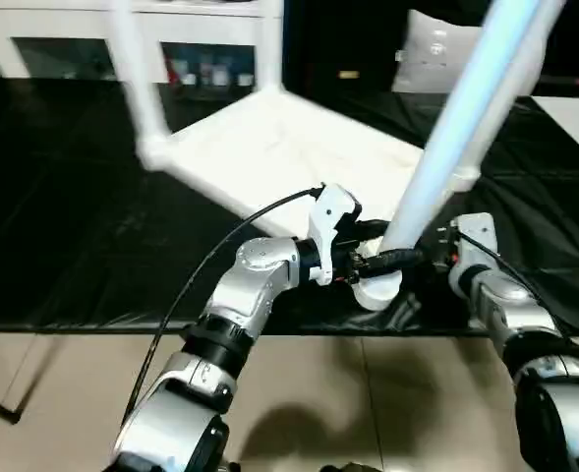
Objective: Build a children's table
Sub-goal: Rotate table base
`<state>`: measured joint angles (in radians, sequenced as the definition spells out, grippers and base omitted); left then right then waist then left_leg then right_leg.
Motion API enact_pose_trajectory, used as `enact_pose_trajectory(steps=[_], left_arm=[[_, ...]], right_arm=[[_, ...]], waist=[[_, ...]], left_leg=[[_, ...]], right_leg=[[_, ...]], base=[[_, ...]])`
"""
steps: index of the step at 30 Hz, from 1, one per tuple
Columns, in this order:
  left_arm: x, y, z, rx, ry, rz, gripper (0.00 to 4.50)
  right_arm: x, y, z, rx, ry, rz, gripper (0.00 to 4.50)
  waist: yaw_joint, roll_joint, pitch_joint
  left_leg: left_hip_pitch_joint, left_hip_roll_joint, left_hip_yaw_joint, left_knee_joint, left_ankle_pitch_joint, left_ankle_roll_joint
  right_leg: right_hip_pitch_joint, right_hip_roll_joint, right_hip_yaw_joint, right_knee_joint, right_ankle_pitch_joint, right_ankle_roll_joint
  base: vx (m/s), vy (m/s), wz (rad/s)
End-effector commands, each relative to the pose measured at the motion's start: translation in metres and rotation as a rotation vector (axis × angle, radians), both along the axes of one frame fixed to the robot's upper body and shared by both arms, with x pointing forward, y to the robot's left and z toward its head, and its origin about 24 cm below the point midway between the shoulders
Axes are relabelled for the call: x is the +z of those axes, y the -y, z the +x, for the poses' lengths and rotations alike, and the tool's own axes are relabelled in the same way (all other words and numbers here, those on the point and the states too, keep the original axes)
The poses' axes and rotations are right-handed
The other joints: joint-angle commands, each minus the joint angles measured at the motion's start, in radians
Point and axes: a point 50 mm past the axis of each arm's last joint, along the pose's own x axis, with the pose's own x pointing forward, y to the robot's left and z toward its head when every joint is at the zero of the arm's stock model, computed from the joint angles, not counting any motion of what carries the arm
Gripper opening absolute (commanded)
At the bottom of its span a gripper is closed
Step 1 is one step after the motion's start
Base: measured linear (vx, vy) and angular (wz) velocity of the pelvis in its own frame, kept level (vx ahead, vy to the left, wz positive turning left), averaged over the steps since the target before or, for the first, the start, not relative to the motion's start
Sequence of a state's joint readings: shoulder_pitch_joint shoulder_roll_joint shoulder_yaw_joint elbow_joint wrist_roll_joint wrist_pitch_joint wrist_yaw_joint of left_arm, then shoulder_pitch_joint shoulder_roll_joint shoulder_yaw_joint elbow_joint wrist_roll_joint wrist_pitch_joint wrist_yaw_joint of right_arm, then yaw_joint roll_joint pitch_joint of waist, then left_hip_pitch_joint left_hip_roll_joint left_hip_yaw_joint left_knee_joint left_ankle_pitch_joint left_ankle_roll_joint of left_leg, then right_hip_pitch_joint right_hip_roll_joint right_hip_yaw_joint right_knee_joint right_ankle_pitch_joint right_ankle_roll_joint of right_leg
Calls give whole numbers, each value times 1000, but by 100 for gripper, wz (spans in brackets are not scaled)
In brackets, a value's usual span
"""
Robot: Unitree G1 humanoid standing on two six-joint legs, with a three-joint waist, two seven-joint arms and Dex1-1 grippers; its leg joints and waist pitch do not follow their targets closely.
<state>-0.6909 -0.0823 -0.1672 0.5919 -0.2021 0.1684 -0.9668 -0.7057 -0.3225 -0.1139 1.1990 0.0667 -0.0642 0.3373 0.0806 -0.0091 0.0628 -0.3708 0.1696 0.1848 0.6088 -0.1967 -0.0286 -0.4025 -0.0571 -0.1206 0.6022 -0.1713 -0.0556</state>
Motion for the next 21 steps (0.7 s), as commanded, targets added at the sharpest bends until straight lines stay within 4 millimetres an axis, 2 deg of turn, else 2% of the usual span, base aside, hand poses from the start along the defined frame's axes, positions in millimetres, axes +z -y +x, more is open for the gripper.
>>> enact_pose_trajectory(steps=[1,2,3,4,10,14,21], left_arm=[[9,20,-10,-106,41,-15,320],[10,18,-8,-81,49,-13,320],[10,17,-6,-66,55,-12,320],[10,16,-4,-41,62,-6,320],[12,9,4,28,66,2,320],[15,6,7,53,78,-10,320],[17,5,10,93,93,-27,320]], right_arm=[[11,-36,13,138,55,36,450],[11,-38,13,141,56,36,450],[11,-40,13,142,57,37,450],[11,-42,13,148,60,40,450],[11,-55,13,209,69,67,450],[9,-73,12,293,79,99,450],[9,-84,12,304,83,110,450]], waist=[[9,-15,-80],[8,-15,-80],[5,-22,-80],[4,-17,-80],[0,-12,-80],[2,-14,-80],[2,-10,-80]], left_leg=[[-2,70,-23,-54,-76,124],[-1,70,-24,-55,-77,123],[-1,71,-23,-55,-79,123],[1,71,-23,-55,-82,121],[6,75,-24,-57,-84,119],[3,76,-23,-57,-82,125],[7,77,-23,-59,-89,114]], right_leg=[[74,-116,66,-72,-195,-195],[74,-116,66,-73,-198,-193],[74,-115,66,-74,-204,-190],[71,-116,66,-75,-213,-190],[68,-116,68,-71,-189,-203],[70,-118,69,-68,-171,-209],[67,-118,70,-70,-189,-206]], base=[[0,0,0],[0,0,0],[0,0,0],[0,0,0],[0,0,0],[0,0,0],[0,0,0]])
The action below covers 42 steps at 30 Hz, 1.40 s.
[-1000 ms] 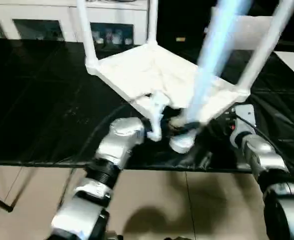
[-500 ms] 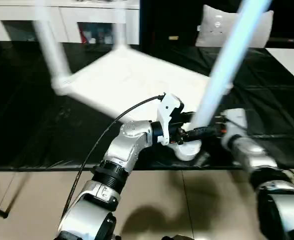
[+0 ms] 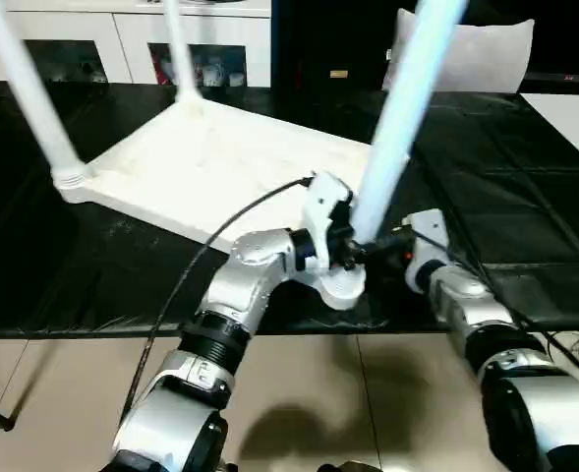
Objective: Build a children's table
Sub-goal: Rotate table base
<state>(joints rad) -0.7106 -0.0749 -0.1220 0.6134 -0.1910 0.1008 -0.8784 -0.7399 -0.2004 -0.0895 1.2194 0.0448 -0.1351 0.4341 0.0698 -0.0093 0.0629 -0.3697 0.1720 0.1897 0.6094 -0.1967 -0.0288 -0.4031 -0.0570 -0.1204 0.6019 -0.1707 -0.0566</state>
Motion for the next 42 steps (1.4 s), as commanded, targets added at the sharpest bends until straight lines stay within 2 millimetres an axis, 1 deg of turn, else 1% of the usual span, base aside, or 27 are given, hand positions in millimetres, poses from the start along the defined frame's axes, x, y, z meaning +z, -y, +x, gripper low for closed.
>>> enact_pose_trajectory(steps=[1,4,6,7,8,9,10,12,13,15,17,21,24,26,27,28,30,31,32,33,34,36,37,39,40,41,42], left_arm=[[10,15,-1,-31,38,-7,320],[12,17,-3,-44,30,-32,320],[13,19,-5,-64,29,-42,320],[13,20,-6,-75,28,-48,320],[13,23,-9,-90,27,-56,320],[13,23,-10,-96,26,-58,320],[14,25,-12,-112,22,-66,320],[15,26,-13,-127,18,-74,320],[16,27,-17,-155,9,-89,320],[17,29,-21,-190,2,-102,320],[18,30,-23,-212,2,-108,320],[18,30,-24,-212,0,-113,320],[19,29,-24,-208,-1,-114,320],[18,27,-18,-149,13,-93,320],[17,25,-12,-95,24,-73,320],[16,22,-8,-49,32,-57,320],[15,14,5,67,50,-12,320],[14,10,9,106,57,5,320],[15,3,15,151,61,12,320],[16,-5,20,191,62,14,320],[18,-16,25,232,77,14,320],[18,-20,26,241,82,20,320],[16,-26,29,263,93,41,320],[13,-34,32,301,93,62,320],[9,-40,35,342,86,74,320],[5,-44,37,376,74,82,320],[3,-45,38,388,75,85,320]], right_arm=[[9,-27,6,89,42,28,450],[8,-30,4,110,41,44,450],[7,-31,3,115,39,52,450],[6,-31,3,113,36,50,450],[5,-30,2,111,32,49,450],[5,-29,2,109,30,48,450],[4,-29,2,109,29,48,450],[3,-29,1,112,27,51,450],[3,-29,1,114,27,51,450],[3,-29,0,118,28,54,450],[3,-31,1,120,29,55,450],[4,-33,1,124,30,57,450],[4,-34,1,127,31,58,450],[4,-34,2,120,31,48,450],[4,-33,2,108,30,41,450],[3,-32,2,97,31,35,450],[2,-25,3,51,27,20,450],[2,-22,3,33,26,15,450],[1,-15,2,0,28,3,450],[0,-8,1,-36,31,-6,450],[-1,3,-1,-77,38,-15,450],[-2,6,-2,-82,40,-16,450],[-4,14,-5,-93,44,-13,450],[-5,20,-8,-98,50,8,450],[-6,27,-12,-105,60,27,450],[-5,31,-15,-101,72,46,450],[-5,33,-16,-102,78,56,450]], waist=[[12,-11,-80],[13,-9,-80],[13,-10,-80],[14,-6,-80],[13,-5,-80],[13,-7,-80],[13,-5,-80],[13,-6,-79],[14,-6,-81],[14,-6,-82],[14,-8,-82],[16,-9,-81],[18,-8,-80],[19,-9,-79],[20,-9,-80],[20,-8,-79],[19,-11,-79],[19,-12,-79],[19,-15,-78],[20,-13,-79],[21,-16,-79],[21,-15,-78],[21,-16,-78],[23,-16,-79],[22,-15,-80],[20,-18,-78],[21,-18,-78]], left_leg=[[5,75,-28,-59,-87,115],[5,74,-27,-59,-89,114],[5,74,-26,-59,-92,113],[5,75,-28,-60,-88,114],[5,75,-27,-60,-88,114],[5,76,-27,-60,-91,113],[5,76,-27,-60,-91,113],[5,77,-27,-60,-94,113],[5,77,-27,-59,-90,111],[4,79,-27,-59,-82,114],[2,78,-26,-58,-76,121],[3,78,-25,-57,-66,130],[4,77,-24,-58,-79,123],[6,78,-25,-59,-87,114],[5,77,-24,-59,-86,113],[7,76,-25,-60,-88,113],[8,75,-25,-60,-93,111],[10,73,-28,-62,-101,105],[10,73,-28,-63,-104,102],[9,70,-28,-62,-102,98],[11,70,-26,-62,-96,97],[8,70,-27,-63,-94,98],[8,69,-26,-62,-94,102],[8,67,-25,-60,-86,114],[8,70,-26,-60,-85,113],[8,67,-25,-60,-94,118],[8,65,-24,-60,-101,122]], right_leg=[[68,-119,70,-68,-181,-207],[68,-119,71,-69,-182,-209],[69,-119,71,-70,-184,-209],[69,-118,71,-68,-181,-209],[68,-118,70,-69,-177,-210],[68,-117,70,-68,-171,-213],[68,-118,71,-67,-166,-216],[68,-119,71,-68,-167,-218],[71,-120,71,-65,-160,-221],[70,-119,71,-62,-140,-230],[71,-119,71,-61,-128,-233],[68,-118,71,-61,-126,-230],[68,-119,71,-66,-157,-221],[66,-118,71,-68,-176,-212],[67,-118,72,-67,-174,-211],[65,-116,72,-69,-177,-205],[64,-115,72,-71,-184,-196],[64,-116,73,-73,-200,-184],[66,-118,73,-74,-208,-181],[66,-120,73,-76,-225,-173],[64,-119,73,-76,-227,-171],[67,-120,73,-75,-224,-172],[67,-120,73,-75,-224,-169],[66,-117,73,-74,-205,-165],[67,-118,73,-71,-199,-167],[66,-115,72,-74,-210,-159],[67,-114,71,-78,-219,-153]], base=[[0,0,0],[0,0,0],[0,0,0],[0,0,0],[0,0,0],[0,0,0],[0,0,0],[0,0,0],[0,0,0],[0,0,0],[0,0,0],[0,0,0],[0,0,0],[0,0,0],[0,0,0],[0,0,0],[0,0,0],[0,0,0],[0,0,0],[0,0,0],[0,0,0],[0,0,0],[0,0,0],[0,0,0],[0,0,0],[0,0,0],[0,0,0]])
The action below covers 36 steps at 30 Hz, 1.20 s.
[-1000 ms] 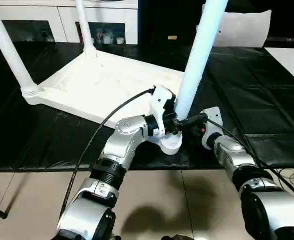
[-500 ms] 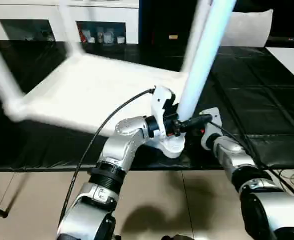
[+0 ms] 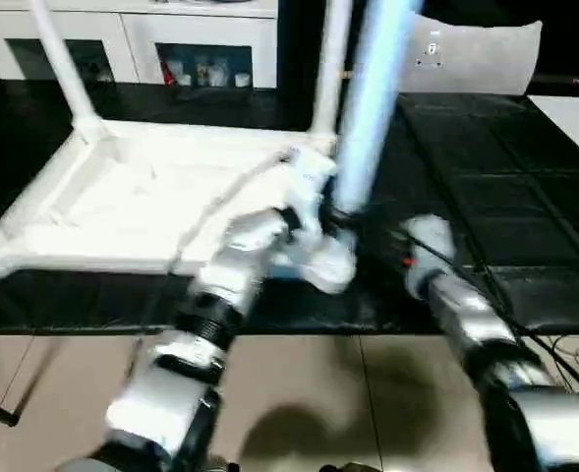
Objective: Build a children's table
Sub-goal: Rotate table base
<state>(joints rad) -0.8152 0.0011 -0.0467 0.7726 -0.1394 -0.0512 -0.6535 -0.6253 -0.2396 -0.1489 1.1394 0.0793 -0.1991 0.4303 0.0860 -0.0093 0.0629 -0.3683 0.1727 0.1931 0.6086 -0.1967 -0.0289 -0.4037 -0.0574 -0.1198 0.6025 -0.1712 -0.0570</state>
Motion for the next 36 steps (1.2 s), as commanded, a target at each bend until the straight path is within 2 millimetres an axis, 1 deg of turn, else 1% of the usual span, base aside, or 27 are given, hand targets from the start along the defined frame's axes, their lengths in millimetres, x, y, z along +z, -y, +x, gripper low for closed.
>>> enact_pose_trajectory(steps=[1,3,4,6,7,8,9,10,11,12,13,14,15,16,17,18,19,20,22,23,24,25,27,29,30,33,36], left_arm=[[-10,-9,3,67,-25,21,320],[-16,-8,-5,21,-32,-25,320],[-17,-8,-11,-13,-31,-61,320],[-18,-8,-15,-35,-29,-84,320],[-19,-11,-21,-53,-24,-103,320],[-20,-14,-27,-67,-21,-117,320],[-22,-18,-33,-69,-15,-118,320],[-24,-24,-39,-62,-10,-111,320],[-26,-34,-46,-35,2,-86,320],[-26,-35,-46,-32,3,-84,320],[-26,-47,-52,13,6,-72,320],[-26,-53,-55,36,3,-71,320],[-27,-59,-57,64,-5,-69,320],[-29,-71,-64,119,-22,-56,320],[-31,-75,-67,137,-28,-50,320],[-31,-78,-70,145,-33,-46,320],[-37,-88,-80,194,-63,-33,320],[-38,-90,-83,205,-70,-32,320],[-42,-99,-94,268,-101,-34,320],[-45,-108,-100,353,-116,-39,320],[-45,-108,-100,353,-116,-39,320],[-50,-116,-101,463,-129,-31,320],[-54,-123,-102,568,-130,-7,320],[-54,-127,-103,631,-117,32,320],[-54,-127,-103,633,-116,35,320],[-50,-124,-103,656,-113,58,320],[-47,-121,-100,693,-124,24,320]], right_arm=[[5,4,0,0,31,34,450],[9,9,-5,4,77,73,450],[13,10,-8,6,107,86,450],[16,11,-9,7,126,93,450],[20,12,-13,7,158,95,450],[24,12,-17,5,186,91,450],[27,12,-23,6,211,87,450],[30,12,-29,-9,226,98,450],[32,10,-39,-26,206,116,450],[32,9,-39,-27,201,117,450],[32,5,-48,-25,171,119,450],[33,2,-52,-22,164,118,450],[33,0,-55,-15,159,113,450],[32,-5,-61,23,152,86,450],[32,-8,-64,45,151,72,450],[32,-9,-66,59,150,63,450],[34,-10,-70,48,162,43,450],[35,-10,-71,46,161,43,450],[40,-13,-77,48,165,55,450],[44,-15,-81,56,178,55,450],[44,-15,-81,56,178,55,450],[48,-15,-82,52,188,47,450],[52,-14,-83,19,196,35,450],[56,-11,-83,-35,175,28,450],[56,-11,-83,-38,170,31,450],[52,-18,-88,-1,118,52,450],[47,-25,-92,12,93,61,450]], waist=[[5,-18,-79],[10,-20,-77],[13,-17,-80],[16,-18,-80],[16,-8,-82],[18,-7,-81],[18,-11,-80],[18,-12,-80],[15,-9,-75],[15,-9,-75],[10,-15,-70],[11,-13,-68],[8,-11,-64],[6,-9,-64],[1,-10,-58],[-4,-10,-57],[-7,-10,-57],[-7,-13,-56],[-11,-11,-54],[-14,-10,-53],[-15,-10,-53],[-17,-11,-52],[-14,-13,-49],[-15,-13,-50],[-14,-13,-51],[-13,-12,-56],[-8,-15,-58]], left_leg=[[6,67,-30,-60,-97,123],[6,68,-28,-59,-93,132],[9,71,-28,-59,-83,137],[6,76,-30,-60,-72,143],[9,80,-30,-60,-61,144],[8,85,-31,-61,-65,143],[9,91,-34,-64,-67,139],[9,90,-34,-64,-63,141],[11,85,-33,-68,-89,133],[11,85,-33,-68,-89,133],[11,79,-30,-73,-127,111],[12,80,-31,-75,-142,99],[13,76,-31,-77,-168,79],[12,80,-34,-79,-173,63],[14,81,-33,-82,-201,56],[15,72,-32,-81,-222,49],[15,71,-34,-82,-227,41],[10,77,-39,-87,-223,37],[15,78,-37,-87,-234,37],[15,76,-37,-87,-244,35],[14,74,-37,-87,-248,36],[15,70,-37,-86,-257,35],[20,68,-36,-85,-269,34],[17,69,-40,-87,-261,29],[16,70,-42,-89,-257,27],[16,77,-44,-92,-252,25],[13,75,-41,-89,-227,31]], right_leg=[[67,-115,69,-77,-229,-152],[68,-117,70,-79,-237,-147],[65,-116,70,-77,-224,-152],[66,-119,71,-74,-204,-166],[61,-117,72,-68,-174,-180],[62,-119,73,-68,-167,-179],[62,-122,77,-65,-142,-178],[62,-120,78,-60,-128,-180],[60,-118,78,-69,-163,-173],[60,-118,78,-69,-163,-173],[59,-115,77,-82,-251,-144],[60,-118,77,-87,-286,-132],[56,-116,75,-97,-357,-107],[58,-114,76,-93,-362,-102],[50,-113,76,-102,-395,-89],[49,-112,72,-112,-453,-65],[49,-111,72,-116,-476,-50],[54,-115,73,-114,-471,-43],[46,-110,75,-115,-468,-39],[45,-108,75,-117,-470,-34],[45,-106,74,-119,-465,-28],[43,-104,73,-121,-482,-18],[40,-104,70,-130,-508,-1],[44,-103,69,-129,-503,16],[45,-102,70,-127,-492,17],[47,-104,75,-117,-412,-5],[50,-109,77,-110,-355,-32]], base=[[0,0,0],[0,0,0],[0,0,0],[0,0,0],[0,0,0],[0,0,0],[0,0,0],[0,0,0],[0,0,0],[0,0,0],[0,0,0],[0,0,0],[0,0,0],[0,0,0],[0,0,0],[0,0,0],[0,0,0],[0,0,0],[0,0,0],[0,0,0],[0,0,0],[0,0,0],[0,0,0],[0,0,0],[0,0,0],[0,0,0],[0,0,0]])
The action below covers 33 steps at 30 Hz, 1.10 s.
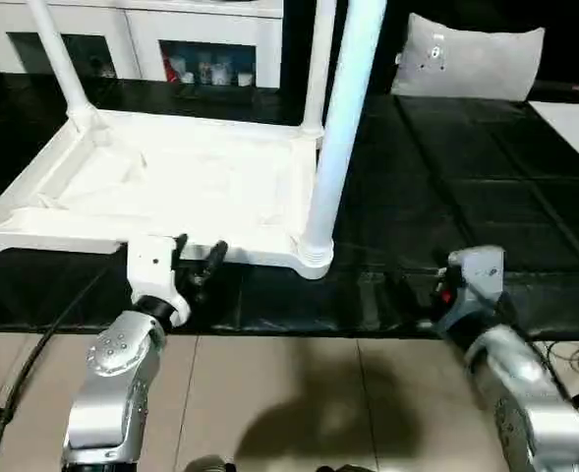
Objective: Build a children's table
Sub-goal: Rotate table base, then move to table
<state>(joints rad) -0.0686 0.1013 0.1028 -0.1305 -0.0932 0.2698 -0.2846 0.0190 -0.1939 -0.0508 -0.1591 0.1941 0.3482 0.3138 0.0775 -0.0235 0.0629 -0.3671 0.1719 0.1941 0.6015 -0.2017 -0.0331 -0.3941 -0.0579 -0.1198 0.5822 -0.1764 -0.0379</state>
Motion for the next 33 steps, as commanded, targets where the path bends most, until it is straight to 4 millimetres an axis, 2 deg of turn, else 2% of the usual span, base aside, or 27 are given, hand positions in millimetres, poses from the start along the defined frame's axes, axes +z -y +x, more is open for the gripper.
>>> enact_pose_trajectory(steps=[1,6,8,9,10,12,13,14,15,16,17,18,19,20,21,22,23,24,25,26,27,28,29,30,31,32,33], left_arm=[[4,3,2,19,9,-4,320],[5,5,2,19,15,16,320],[4,6,1,19,11,15,320],[4,6,0,19,10,15,320],[4,6,-1,21,8,13,320],[4,6,-1,23,5,7,320],[3,6,-2,25,2,1,320],[2,7,-2,27,-1,-6,320],[2,8,-1,23,-1,-7,320],[2,8,-1,21,-2,-6,320],[1,9,-1,19,-2,-5,320],[1,9,-2,18,-1,-3,320],[1,10,-2,16,0,-1,320],[1,10,-3,17,0,-1,320],[2,10,-4,17,0,-1,320],[2,10,-4,19,0,-3,320],[2,10,-5,20,0,-4,320],[2,10,-5,22,-1,-5,320],[2,10,-5,23,-1,-6,320],[2,10,-5,23,-3,-6,320],[2,10,-5,22,-4,-4,320],[2,9,-5,21,-2,-1,320],[3,9,-5,20,-1,1,320],[3,9,-5,19,-1,0,320],[3,8,-5,13,-1,-3,320],[3,8,-5,10,-1,-2,320],[3,8,-5,10,-1,-2,320]], right_arm=[[0,-6,-1,8,-17,32,450],[2,-11,0,19,-9,10,450],[0,-11,-2,14,-18,22,450],[0,-11,-2,13,-20,22,450],[0,-10,-1,17,-26,16,450],[1,-11,1,24,-25,11,450],[1,-11,1,27,-23,11,450],[1,-10,0,30,-22,2,450],[0,-10,0,29,-22,0,450],[0,-9,0,28,-24,-2,450],[-1,-9,0,27,-25,-3,450],[-1,-9,0,28,-25,-3,450],[-1,-9,-1,33,-27,-2,450],[-2,-10,-1,37,-28,-1,450],[-2,-10,-1,44,-29,0,450],[-1,-11,0,65,-25,-10,450],[-1,-12,0,79,-22,-18,450],[-2,-12,0,89,-30,-26,450],[-2,-13,-1,92,-32,-28,450],[-3,-13,-1,89,-38,-26,450],[-3,-13,-1,83,-36,-21,450],[-3,-12,-1,68,-32,-16,450],[-3,-12,-1,60,-31,-15,450],[-3,-12,-2,61,-31,-18,450],[-6,-13,-3,65,-30,-25,450],[-6,-13,-4,61,-32,-28,450],[-6,-13,-4,61,-32,-28,450]], waist=[[0,-1,-57],[0,3,-48],[-16,-5,-28],[-28,3,-16],[-43,8,-17],[-50,21,-18],[-55,33,-22],[-70,9,-24],[-56,-11,-24],[-44,-19,-18],[-24,-34,-27],[-6,-31,-35],[1,-26,-60],[-3,-15,-66],[-23,1,-75],[-55,6,-81],[-62,9,-87],[-66,-10,-86],[-52,-37,-76],[-23,-68,-84],[-6,-51,-75],[2,-43,-74],[3,-20,-61],[-10,-29,-58],[-38,43,-61],[-62,37,-74],[-67,31,-85]], left_leg=[[11,75,-42,-81,-216,40],[40,74,-45,-91,-377,8],[74,64,-47,-89,-527,-1],[121,59,-44,-67,-611,-8],[136,67,-52,-68,-651,-9],[103,106,-76,-110,-725,-18],[95,153,-92,-174,-836,-37],[114,142,-94,-168,-829,-39],[109,55,-44,-99,-693,-30],[98,29,-31,-55,-554,-3],[42,18,-39,1,-280,49],[28,18,-44,6,-204,59],[3,27,-54,-43,-74,85],[18,36,-57,-58,-43,94],[82,69,-85,-73,13,136],[168,123,-150,-75,121,243],[204,146,-174,-70,183,307],[232,164,-187,-54,262,395],[94,15,-125,-10,205,448],[-18,-85,-88,56,116,452],[-98,-22,-109,133,-41,339],[-104,-12,-111,139,-41,262],[-46,13,-105,57,-17,68],[-61,6,-90,26,27,59],[49,93,-153,-72,33,172],[156,154,-227,-81,-9,347],[180,165,-250,-72,52,428]], right_leg=[[41,-109,77,-91,-348,-58],[43,-108,68,-110,-557,-8],[41,-96,40,-143,-745,39],[17,-85,5,-181,-842,67],[36,-81,-23,-184,-795,72],[83,-78,-20,-130,-672,62],[105,-69,8,-5,-438,9],[76,-84,35,-15,-350,-31],[64,-120,66,-107,-582,-56],[73,-147,86,-140,-757,-41],[131,-189,115,-163,-969,8],[147,-196,129,-163,-964,4],[165,-120,94,-110,-627,-58],[153,-92,75,-89,-487,-77],[104,-56,48,-36,-251,-115],[30,-45,30,27,-111,-126],[-5,-52,31,51,-104,-115],[-56,-83,61,76,-81,-91],[55,-108,98,7,80,-115],[172,-121,132,-16,212,-113],[238,-280,166,-65,230,-123],[230,-269,120,-64,234,-96],[178,-153,107,-56,91,-179],[198,-109,74,-54,39,-176],[135,-19,5,10,-127,-84],[35,-20,24,96,-211,-58],[5,-27,37,122,-215,-30]], base=[[0,0,0],[0,0,0],[0,0,0],[0,0,0],[0,0,0],[28,9,-4],[69,-21,-8],[69,-21,-8],[93,-55,2],[161,-46,-4],[161,-46,-4],[166,-11,-15],[138,10,-3],[138,10,-3],[192,10,7],[208,4,7],[208,4,7],[170,-9,15],[148,-20,45],[148,-20,45],[134,-14,58],[106,-6,39],[106,-6,39],[121,22,4],[176,22,-6],[176,22,-6],[165,5,5]])
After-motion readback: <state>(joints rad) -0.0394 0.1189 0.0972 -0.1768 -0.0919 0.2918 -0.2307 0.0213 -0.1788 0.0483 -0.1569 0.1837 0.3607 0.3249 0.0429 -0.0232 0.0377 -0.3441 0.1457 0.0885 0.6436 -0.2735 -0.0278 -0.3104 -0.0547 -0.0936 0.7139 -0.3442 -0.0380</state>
